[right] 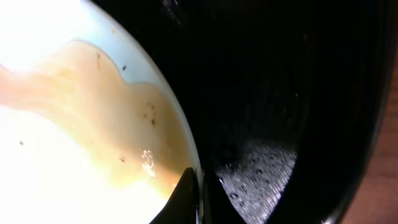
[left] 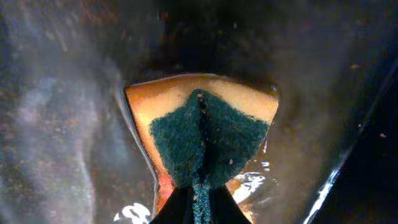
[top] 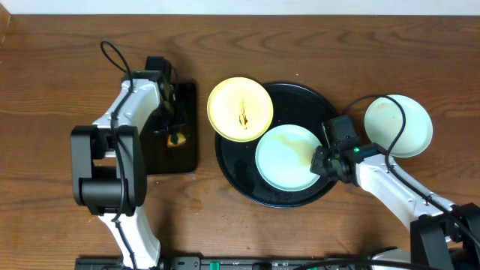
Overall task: Clean dirty plates on tray and stack at the side
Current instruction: 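Lift the green plate with the right gripper onto the other green plate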
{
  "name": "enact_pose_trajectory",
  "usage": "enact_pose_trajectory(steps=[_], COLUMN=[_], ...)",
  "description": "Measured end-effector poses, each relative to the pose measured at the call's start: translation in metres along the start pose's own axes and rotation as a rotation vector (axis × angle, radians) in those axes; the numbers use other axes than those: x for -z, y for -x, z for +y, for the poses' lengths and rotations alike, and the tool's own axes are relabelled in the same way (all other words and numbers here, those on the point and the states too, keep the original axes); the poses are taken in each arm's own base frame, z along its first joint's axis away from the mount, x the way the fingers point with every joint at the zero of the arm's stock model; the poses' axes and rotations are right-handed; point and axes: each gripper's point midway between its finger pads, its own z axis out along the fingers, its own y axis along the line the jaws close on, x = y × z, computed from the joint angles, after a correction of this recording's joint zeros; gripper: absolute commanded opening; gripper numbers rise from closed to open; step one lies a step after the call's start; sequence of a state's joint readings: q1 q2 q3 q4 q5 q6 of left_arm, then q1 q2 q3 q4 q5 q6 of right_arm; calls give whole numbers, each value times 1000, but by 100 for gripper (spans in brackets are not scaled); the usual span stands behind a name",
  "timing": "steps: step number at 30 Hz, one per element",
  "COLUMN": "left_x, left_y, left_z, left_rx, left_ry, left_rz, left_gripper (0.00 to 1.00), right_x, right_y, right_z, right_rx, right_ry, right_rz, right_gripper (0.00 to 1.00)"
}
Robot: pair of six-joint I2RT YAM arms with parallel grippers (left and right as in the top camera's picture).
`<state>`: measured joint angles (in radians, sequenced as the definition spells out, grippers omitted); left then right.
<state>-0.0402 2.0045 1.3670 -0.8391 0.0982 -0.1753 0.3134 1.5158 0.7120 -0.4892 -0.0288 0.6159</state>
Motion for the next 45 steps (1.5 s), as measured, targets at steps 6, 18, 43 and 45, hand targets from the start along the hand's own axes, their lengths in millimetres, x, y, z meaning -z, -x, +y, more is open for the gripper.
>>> enact_pose_trajectory(steps=[6, 18, 43, 45], left_x=[-1, -2, -2, -2], left_y=[-7, -16, -17, -17], left_z=[-9, -30, -33, -34], left_rx=[-27, -84, -93, -93], left_ry=[3, -49, -58, -58], left_rz=[11, 31, 33, 33], left_gripper=[8, 8, 9, 8], right_x=[0, 38, 164, 170], right_y=[20, 53, 141, 142], right_z=[13, 6, 26, 32], right_rx=[98, 250, 903, 953], right_ry=[52, -27, -364, -399], right_rz=[-90, -291, -860, -888], right_gripper=[1, 1, 1, 1])
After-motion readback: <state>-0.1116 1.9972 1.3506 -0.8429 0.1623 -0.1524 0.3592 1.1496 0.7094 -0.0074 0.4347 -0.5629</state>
